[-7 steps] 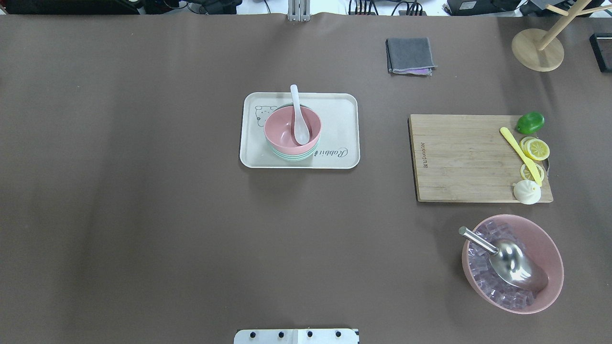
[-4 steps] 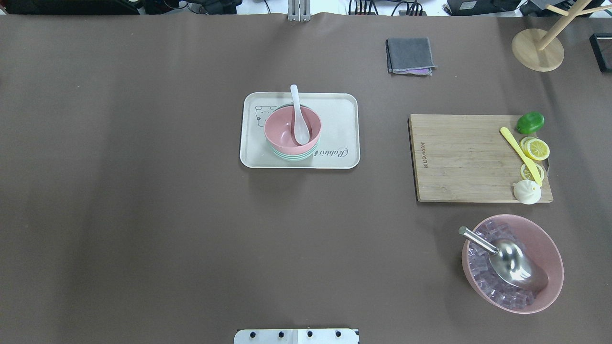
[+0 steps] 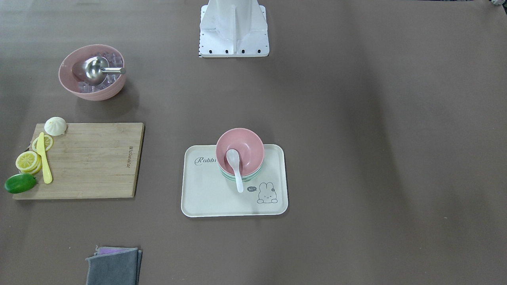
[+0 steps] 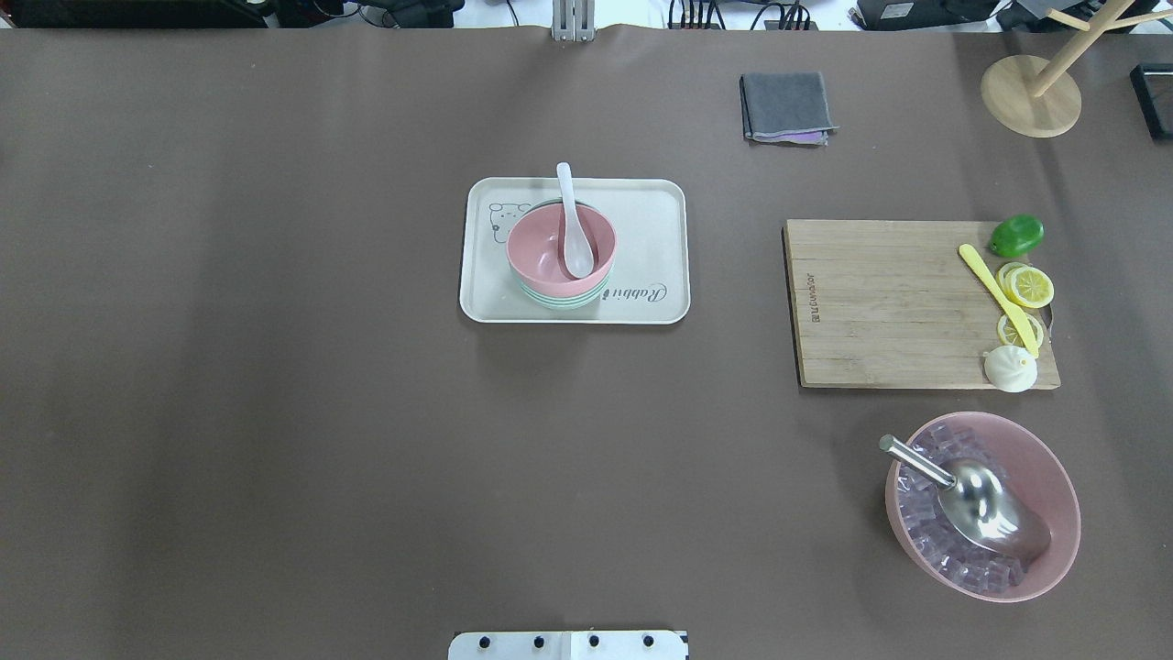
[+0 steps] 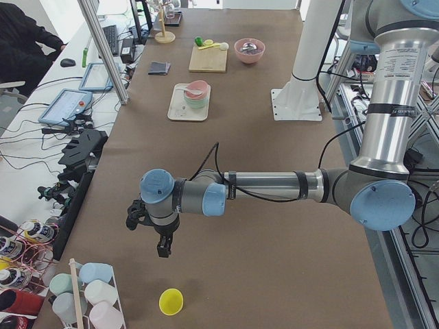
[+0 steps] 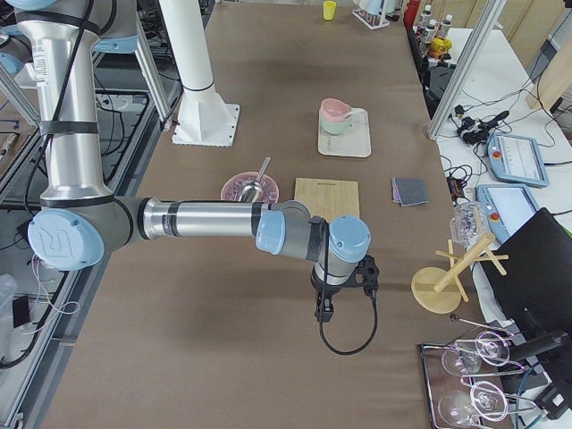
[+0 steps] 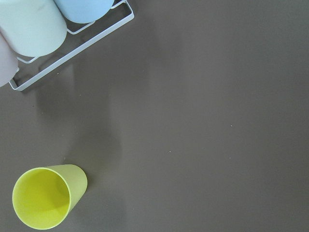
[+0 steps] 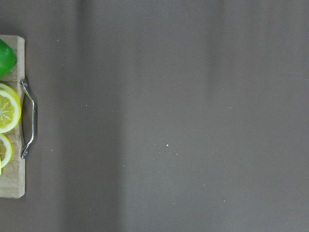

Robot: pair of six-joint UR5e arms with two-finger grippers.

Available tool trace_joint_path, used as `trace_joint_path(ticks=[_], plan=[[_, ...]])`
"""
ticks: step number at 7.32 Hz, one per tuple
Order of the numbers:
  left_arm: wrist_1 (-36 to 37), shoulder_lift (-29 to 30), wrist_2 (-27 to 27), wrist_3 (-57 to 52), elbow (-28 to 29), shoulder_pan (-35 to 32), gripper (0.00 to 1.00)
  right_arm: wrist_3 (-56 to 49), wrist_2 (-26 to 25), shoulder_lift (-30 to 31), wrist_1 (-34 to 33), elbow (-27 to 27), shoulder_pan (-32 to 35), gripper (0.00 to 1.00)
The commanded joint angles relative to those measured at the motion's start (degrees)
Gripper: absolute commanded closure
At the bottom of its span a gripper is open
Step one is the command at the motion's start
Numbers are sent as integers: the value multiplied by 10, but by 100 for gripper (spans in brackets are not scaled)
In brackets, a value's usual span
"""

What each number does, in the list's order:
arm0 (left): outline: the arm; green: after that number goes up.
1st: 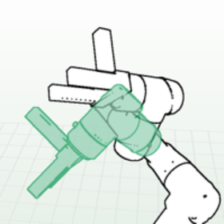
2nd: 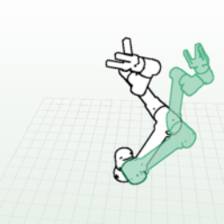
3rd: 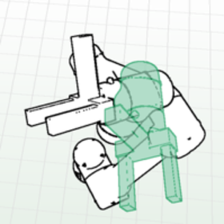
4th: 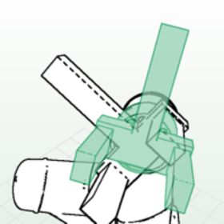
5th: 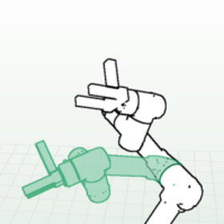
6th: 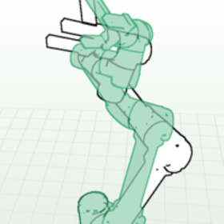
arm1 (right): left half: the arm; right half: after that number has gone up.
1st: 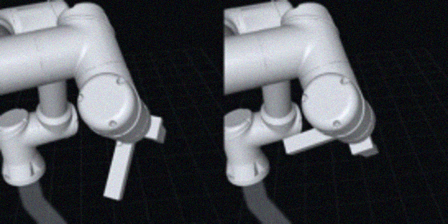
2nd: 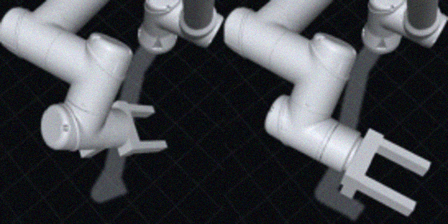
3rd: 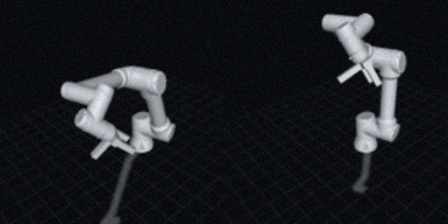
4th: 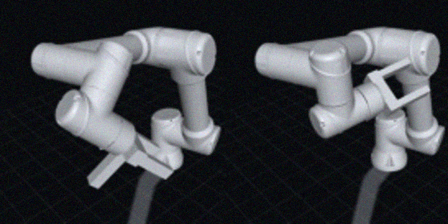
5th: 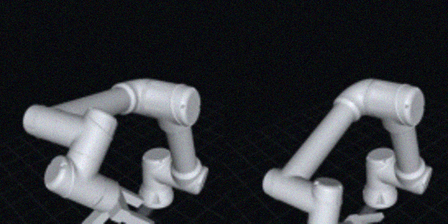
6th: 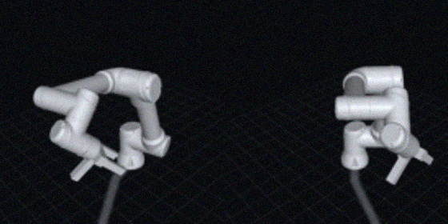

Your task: Stack pink bowl on green and place spoon

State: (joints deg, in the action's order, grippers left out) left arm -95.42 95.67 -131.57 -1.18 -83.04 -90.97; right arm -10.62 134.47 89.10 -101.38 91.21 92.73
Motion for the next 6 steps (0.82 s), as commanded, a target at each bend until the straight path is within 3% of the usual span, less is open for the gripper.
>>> trace_joint_path(ticks=[1, 6], plan=[[1, 0, 0, 1, -2, 0, 2, 1, 0, -1, 0, 5, 1, 0], [0, 0, 0, 0, -3, 0, 2, 1, 0, -8, 1, 5, 2, 0]])
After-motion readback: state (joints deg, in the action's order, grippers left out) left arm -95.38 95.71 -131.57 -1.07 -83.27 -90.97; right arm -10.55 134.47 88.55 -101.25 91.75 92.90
